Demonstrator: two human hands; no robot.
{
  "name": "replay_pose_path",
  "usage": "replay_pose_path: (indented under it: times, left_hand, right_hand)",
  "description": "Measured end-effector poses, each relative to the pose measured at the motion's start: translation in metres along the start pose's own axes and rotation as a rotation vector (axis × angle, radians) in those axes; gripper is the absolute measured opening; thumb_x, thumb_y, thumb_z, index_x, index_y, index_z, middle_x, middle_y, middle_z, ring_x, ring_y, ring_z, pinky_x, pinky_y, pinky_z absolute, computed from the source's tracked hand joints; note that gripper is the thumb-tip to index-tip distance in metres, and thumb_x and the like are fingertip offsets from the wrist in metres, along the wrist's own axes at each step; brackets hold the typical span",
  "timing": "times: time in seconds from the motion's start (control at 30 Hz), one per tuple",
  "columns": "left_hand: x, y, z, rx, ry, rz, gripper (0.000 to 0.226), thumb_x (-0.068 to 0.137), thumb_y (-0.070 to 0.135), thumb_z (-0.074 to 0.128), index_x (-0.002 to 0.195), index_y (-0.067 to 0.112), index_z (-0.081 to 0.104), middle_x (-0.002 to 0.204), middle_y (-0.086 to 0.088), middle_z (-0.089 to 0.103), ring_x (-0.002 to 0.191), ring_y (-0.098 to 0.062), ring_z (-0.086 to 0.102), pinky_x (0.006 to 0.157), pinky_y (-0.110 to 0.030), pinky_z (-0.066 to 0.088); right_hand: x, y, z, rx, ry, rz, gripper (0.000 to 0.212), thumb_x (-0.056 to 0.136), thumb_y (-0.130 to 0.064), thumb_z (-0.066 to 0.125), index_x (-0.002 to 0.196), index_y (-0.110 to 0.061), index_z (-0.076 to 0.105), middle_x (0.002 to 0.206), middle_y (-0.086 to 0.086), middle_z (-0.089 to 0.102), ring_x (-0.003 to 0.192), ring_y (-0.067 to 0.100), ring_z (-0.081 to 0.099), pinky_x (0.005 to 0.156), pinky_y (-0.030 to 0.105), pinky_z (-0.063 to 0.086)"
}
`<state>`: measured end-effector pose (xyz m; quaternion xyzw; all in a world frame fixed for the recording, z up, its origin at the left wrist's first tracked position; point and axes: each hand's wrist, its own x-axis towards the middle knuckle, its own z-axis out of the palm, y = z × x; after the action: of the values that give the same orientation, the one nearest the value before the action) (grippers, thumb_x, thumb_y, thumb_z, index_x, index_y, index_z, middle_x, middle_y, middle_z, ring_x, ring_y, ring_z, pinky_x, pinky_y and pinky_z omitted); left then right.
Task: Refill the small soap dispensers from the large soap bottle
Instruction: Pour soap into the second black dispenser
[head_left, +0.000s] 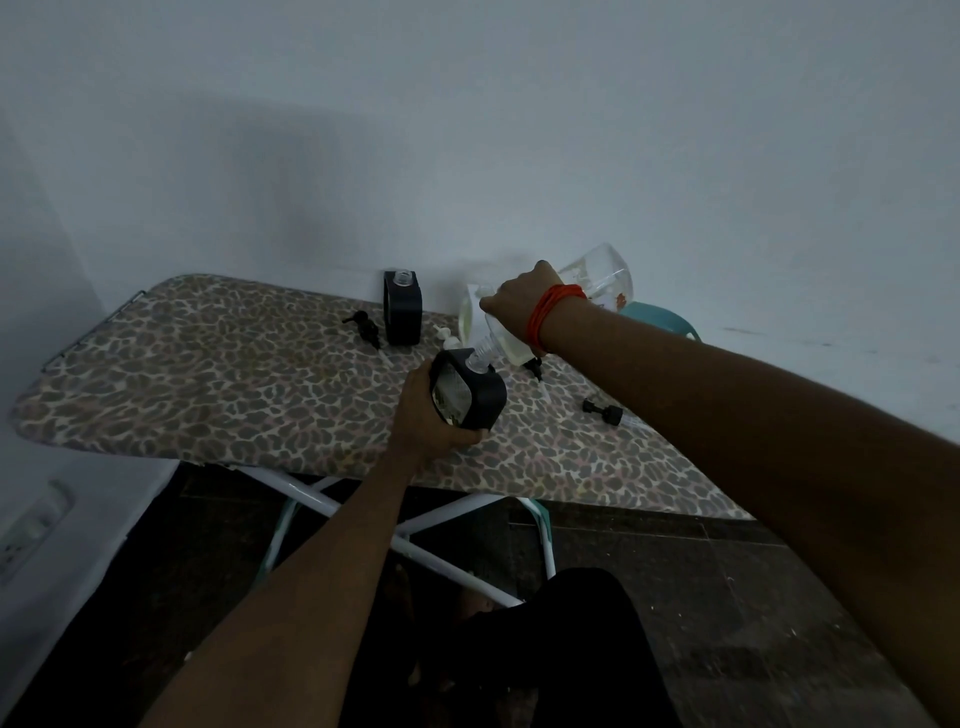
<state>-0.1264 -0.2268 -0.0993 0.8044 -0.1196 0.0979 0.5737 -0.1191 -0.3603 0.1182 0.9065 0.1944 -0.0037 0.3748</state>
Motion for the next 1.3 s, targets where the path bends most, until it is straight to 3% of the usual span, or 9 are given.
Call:
replay_pose_path:
  times: [0.07, 0.13, 0.27, 0.47, 0.63, 0.77, 0.83, 0.97, 1.3]
  left_hand:
    - [-0.001, 0.001, 0.000, -0.007, 0.005, 0.003, 0.119, 0.043, 0.052, 0.085, 0.144, 0.011, 0.038, 0.140, -0.008, 0.046, 0.129, -0.024, 0.047, 0.105, -0.047, 0.044]
    - [-0.001, 0.002, -0.001, -0.013, 0.002, 0.012, 0.115, 0.044, 0.051, 0.085, 0.143, 0.014, 0.039, 0.140, -0.008, 0.047, 0.129, -0.025, 0.048, 0.105, -0.048, 0.044]
    - [0.000, 0.002, -0.001, -0.008, -0.008, 0.015, 0.116, 0.044, 0.050, 0.084, 0.143, 0.010, 0.040, 0.138, -0.010, 0.048, 0.129, -0.027, 0.048, 0.105, -0.049, 0.043]
    - [-0.002, 0.001, -0.001, -0.003, -0.005, -0.017, 0.119, 0.041, 0.050, 0.086, 0.143, 0.013, 0.038, 0.138, -0.007, 0.046, 0.127, -0.020, 0.046, 0.102, -0.037, 0.042]
    - [-0.001, 0.002, -0.001, 0.001, -0.013, -0.024, 0.117, 0.045, 0.036, 0.092, 0.144, 0.010, 0.038, 0.140, -0.009, 0.046, 0.129, -0.025, 0.047, 0.105, -0.049, 0.044]
    - [-0.003, 0.004, -0.002, 0.000, 0.001, -0.022, 0.120, 0.042, 0.049, 0.086, 0.144, 0.008, 0.037, 0.139, -0.010, 0.046, 0.129, -0.025, 0.047, 0.105, -0.049, 0.043]
    - [-0.004, 0.005, -0.001, 0.002, 0.000, -0.015, 0.120, 0.044, 0.053, 0.085, 0.144, 0.008, 0.037, 0.140, -0.011, 0.045, 0.130, -0.026, 0.046, 0.106, -0.050, 0.042]
    - [-0.003, 0.006, -0.002, -0.004, -0.008, -0.019, 0.121, 0.044, 0.055, 0.084, 0.145, 0.008, 0.037, 0.139, -0.011, 0.046, 0.130, -0.027, 0.047, 0.105, -0.052, 0.042]
    - [-0.004, 0.005, -0.001, 0.021, 0.010, -0.008, 0.118, 0.044, 0.055, 0.085, 0.144, 0.011, 0.038, 0.138, -0.010, 0.046, 0.128, -0.027, 0.046, 0.105, -0.047, 0.042]
  right_hand:
    - [0.003, 0.000, 0.001, -0.019, 0.017, 0.001, 0.033, 0.093, -0.004, 0.054, 0.124, -0.016, 0.050, 0.079, -0.003, 0.048, 0.084, 0.023, 0.055, 0.085, 0.038, 0.043]
    - [0.006, -0.001, 0.003, -0.055, 0.020, -0.008, 0.033, 0.093, -0.004, 0.053, 0.124, -0.017, 0.051, 0.070, -0.003, 0.036, 0.077, 0.022, 0.048, 0.085, 0.037, 0.043]
    - [0.013, 0.001, 0.010, -0.084, 0.036, -0.024, 0.037, 0.092, -0.005, 0.055, 0.127, -0.018, 0.050, 0.070, -0.003, 0.038, 0.077, 0.022, 0.049, 0.086, 0.037, 0.043]
    - [0.018, -0.003, 0.010, -0.141, 0.052, -0.020, 0.030, 0.095, -0.005, 0.048, 0.122, -0.018, 0.051, 0.069, -0.003, 0.038, 0.079, 0.022, 0.055, 0.093, 0.041, 0.046]
    - [0.019, -0.005, 0.008, -0.172, 0.045, -0.012, 0.026, 0.097, -0.005, 0.047, 0.119, -0.017, 0.051, 0.067, -0.001, 0.037, 0.078, 0.023, 0.054, 0.094, 0.044, 0.046]
    - [0.018, -0.007, 0.006, -0.179, 0.042, 0.002, 0.024, 0.097, -0.006, 0.047, 0.117, -0.018, 0.052, 0.067, -0.002, 0.035, 0.081, 0.023, 0.057, 0.095, 0.045, 0.046]
    - [0.016, -0.009, 0.003, -0.173, 0.040, 0.007, 0.024, 0.097, -0.011, 0.049, 0.119, -0.019, 0.052, 0.073, -0.003, 0.043, 0.089, 0.023, 0.061, 0.096, 0.045, 0.045]
    - [0.016, -0.012, -0.001, -0.179, 0.022, 0.010, 0.029, 0.098, -0.020, 0.051, 0.127, -0.022, 0.051, 0.107, -0.002, 0.064, 0.103, 0.025, 0.062, 0.098, 0.045, 0.043]
    - [0.012, -0.016, -0.007, -0.222, 0.033, 0.007, 0.036, 0.098, -0.017, 0.049, 0.133, -0.023, 0.050, 0.113, -0.002, 0.065, 0.106, 0.025, 0.061, 0.100, 0.044, 0.041]
